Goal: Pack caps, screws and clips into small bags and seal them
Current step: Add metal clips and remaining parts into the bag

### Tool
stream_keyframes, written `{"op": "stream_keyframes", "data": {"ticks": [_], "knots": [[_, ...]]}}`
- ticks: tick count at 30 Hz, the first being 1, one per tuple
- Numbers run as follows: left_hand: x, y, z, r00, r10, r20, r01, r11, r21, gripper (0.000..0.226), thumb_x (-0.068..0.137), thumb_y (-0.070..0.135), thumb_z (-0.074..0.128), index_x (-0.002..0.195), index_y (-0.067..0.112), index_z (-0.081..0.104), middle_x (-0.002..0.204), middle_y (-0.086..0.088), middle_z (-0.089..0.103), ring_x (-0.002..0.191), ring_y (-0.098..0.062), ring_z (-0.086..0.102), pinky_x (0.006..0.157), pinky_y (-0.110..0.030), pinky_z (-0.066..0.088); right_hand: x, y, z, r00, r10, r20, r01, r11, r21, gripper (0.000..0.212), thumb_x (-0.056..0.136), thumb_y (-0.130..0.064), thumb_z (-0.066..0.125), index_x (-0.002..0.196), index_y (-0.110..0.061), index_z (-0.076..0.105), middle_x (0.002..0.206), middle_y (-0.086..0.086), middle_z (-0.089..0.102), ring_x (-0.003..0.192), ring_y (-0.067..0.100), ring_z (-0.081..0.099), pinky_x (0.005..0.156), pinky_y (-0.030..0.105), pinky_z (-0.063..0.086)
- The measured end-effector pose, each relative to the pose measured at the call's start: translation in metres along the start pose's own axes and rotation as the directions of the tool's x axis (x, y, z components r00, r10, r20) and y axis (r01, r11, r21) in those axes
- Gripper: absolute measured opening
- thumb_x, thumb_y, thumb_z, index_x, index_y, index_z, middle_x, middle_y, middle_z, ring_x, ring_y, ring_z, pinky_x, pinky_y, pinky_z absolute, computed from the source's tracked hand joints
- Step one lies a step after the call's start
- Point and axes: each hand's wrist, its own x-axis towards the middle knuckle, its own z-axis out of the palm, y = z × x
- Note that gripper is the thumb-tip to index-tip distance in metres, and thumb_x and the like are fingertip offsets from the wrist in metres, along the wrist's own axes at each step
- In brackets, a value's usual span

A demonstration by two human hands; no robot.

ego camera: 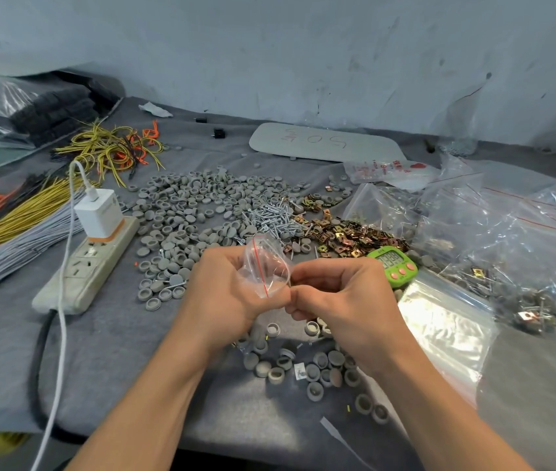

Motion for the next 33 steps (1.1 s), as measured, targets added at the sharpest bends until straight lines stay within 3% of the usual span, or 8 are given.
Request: {"op": "stream_keyframes", "data": {"ticks": [5,8,11,16,21,25,28,33], "knots": [[0.000,0.002,0.007,0.993,-0.074,-0.097,0.070,0.997,-0.044,0.032,0.044,0.041,0.082,0.074,0.028,0.078,0.068,0.005,0.073,0.061,-0.018,0.068,0.054,-0.041,0.054,0.000,0.000,0.003,0.996,-0.032,-0.084,0.021,0.991,-0.129,0.026,0.081,0.007,0.071,0.086,-0.016,0.083,0.069,0.006,0.077,0.061,0.024,0.074,0.063,0.034,0.062],[-0.002,0.003,0.009,0.990,0.009,-0.142,0.021,0.978,0.209,0.034,0.044,0.058,0.079,0.078,0.051,0.076,0.067,0.019,0.073,0.061,0.003,0.069,0.050,-0.018,0.052,0.003,-0.002,0.003,0.994,-0.027,-0.106,0.008,0.984,-0.178,0.027,0.082,0.006,0.071,0.087,-0.018,0.085,0.072,0.002,0.078,0.063,0.022,0.075,0.064,0.033,0.063],[-0.002,0.004,0.012,0.985,-0.020,-0.169,0.050,0.983,0.177,0.037,0.043,0.064,0.077,0.079,0.055,0.075,0.069,0.020,0.074,0.064,0.000,0.071,0.057,-0.029,0.060,0.004,-0.003,0.004,0.987,-0.026,-0.156,-0.005,0.981,-0.196,0.026,0.083,0.004,0.073,0.087,-0.019,0.084,0.071,-0.002,0.078,0.063,0.018,0.075,0.064,0.032,0.064],[0.001,0.004,0.013,0.981,-0.180,-0.074,0.166,0.973,-0.163,0.023,0.068,0.006,0.092,0.088,0.010,0.081,0.087,-0.010,0.079,0.085,-0.031,0.077,0.083,-0.054,0.062,0.004,-0.006,0.005,0.973,-0.004,-0.229,-0.017,0.996,-0.092,0.029,0.081,0.007,0.072,0.080,-0.019,0.082,0.069,0.001,0.077,0.060,0.020,0.074,0.060,0.029,0.061],[-0.001,0.008,0.007,0.967,-0.250,0.054,0.250,0.883,-0.397,0.024,0.054,0.012,0.088,0.077,0.013,0.082,0.082,-0.011,0.077,0.077,-0.022,0.075,0.067,-0.028,0.059,0.000,-0.012,0.000,0.980,-0.037,-0.193,0.012,0.991,-0.132,0.031,0.078,0.006,0.073,0.082,-0.023,0.083,0.070,0.000,0.077,0.060,0.016,0.070,0.061,0.033,0.060],[0.000,0.011,0.004,0.938,-0.329,0.112,0.344,0.835,-0.429,0.022,0.051,0.006,0.084,0.073,0.013,0.082,0.079,-0.011,0.076,0.071,-0.021,0.075,0.060,-0.026,0.059,-0.007,-0.016,-0.001,0.968,-0.235,-0.087,0.182,0.897,-0.404,0.028,0.081,-0.002,0.076,0.090,-0.027,0.083,0.072,-0.013,0.074,0.062,0.007,0.069,0.055,0.025,0.058],[-0.003,0.014,0.006,0.929,-0.348,0.127,0.369,0.830,-0.419,0.017,0.055,0.003,0.080,0.068,0.014,0.081,0.071,-0.011,0.075,0.062,-0.019,0.073,0.050,-0.023,0.055,-0.009,-0.017,-0.003,0.969,-0.243,-0.037,0.198,0.862,-0.466,0.024,0.081,-0.003,0.080,0.090,-0.024,0.084,0.069,-0.015,0.074,0.061,0.005,0.070,0.053,0.018,0.053],[-0.002,0.014,0.012,0.931,-0.355,0.089,0.355,0.814,-0.461,0.016,0.063,-0.006,0.078,0.078,-0.003,0.075,0.073,-0.018,0.072,0.062,-0.022,0.071,0.044,-0.024,0.052,-0.008,-0.020,-0.003,0.985,-0.080,-0.156,0.025,0.946,-0.323,0.026,0.079,0.000,0.078,0.080,-0.025,0.084,0.064,-0.004,0.075,0.058,0.021,0.072,0.059,0.050,0.062]]}}
